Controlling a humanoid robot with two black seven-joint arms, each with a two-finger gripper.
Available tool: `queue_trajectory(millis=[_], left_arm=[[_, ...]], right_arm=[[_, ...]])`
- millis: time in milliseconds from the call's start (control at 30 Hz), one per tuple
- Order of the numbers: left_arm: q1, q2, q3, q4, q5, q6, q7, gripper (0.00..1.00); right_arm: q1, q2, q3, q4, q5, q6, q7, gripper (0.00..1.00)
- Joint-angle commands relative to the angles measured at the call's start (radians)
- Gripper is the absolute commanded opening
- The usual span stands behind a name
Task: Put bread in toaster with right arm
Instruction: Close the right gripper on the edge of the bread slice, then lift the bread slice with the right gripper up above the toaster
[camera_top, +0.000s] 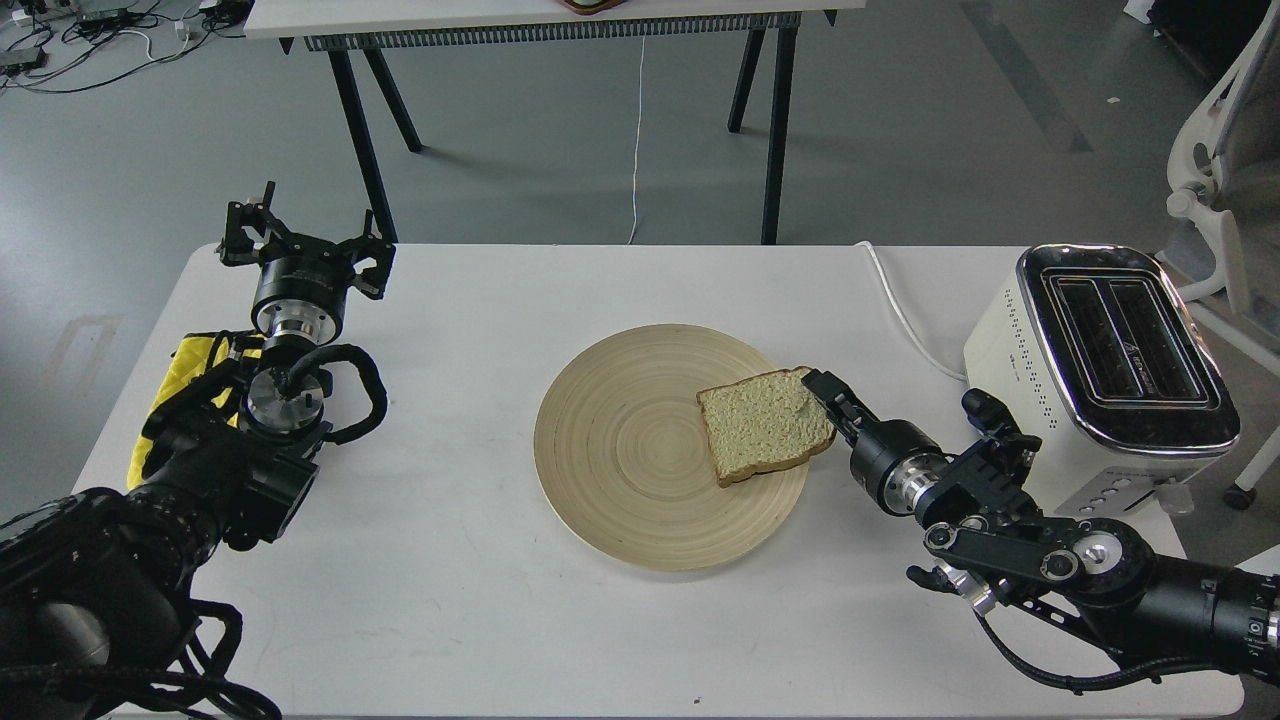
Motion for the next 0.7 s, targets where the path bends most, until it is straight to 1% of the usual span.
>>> queue_trajectory(millis=[0,233,333,433,500,567,667], left_arm=[[0.000,0.000,0.000,0.000,0.000,0.000,0.000,1.00],[0.000,0.000,0.000,0.000,0.000,0.000,0.000,1.00],[0.000,0.000,0.000,0.000,0.000,0.000,0.000,1.00],[0.000,0.000,0.000,0.000,0.000,0.000,0.000,1.00],[0.000,0.000,0.000,0.000,0.000,0.000,0.000,1.00],[0.000,0.000,0.000,0.000,0.000,0.000,0.000,1.00],[0.000,0.000,0.000,0.000,0.000,0.000,0.000,1.00]], right_arm=[[0.001,0.000,0.000,0.002,-0.002,0.000,0.004,0.26],[0.003,-0.004,0.009,0.004,-0.002,0.000,0.004,0.00],[0.003,-0.015,0.018,0.025,0.000,0.000,0.004,0.00],[0.001,-0.050,0.076,0.068,0.000,0.000,0.007,0.00],[0.001,-0.101,0.142,0.113,0.000,0.000,0.015,0.00],[0.001,-0.157,0.216,0.169,0.000,0.000,0.032,0.00],[0.001,-0.288,0.325,0.260,0.000,0.000,0.036,0.00]])
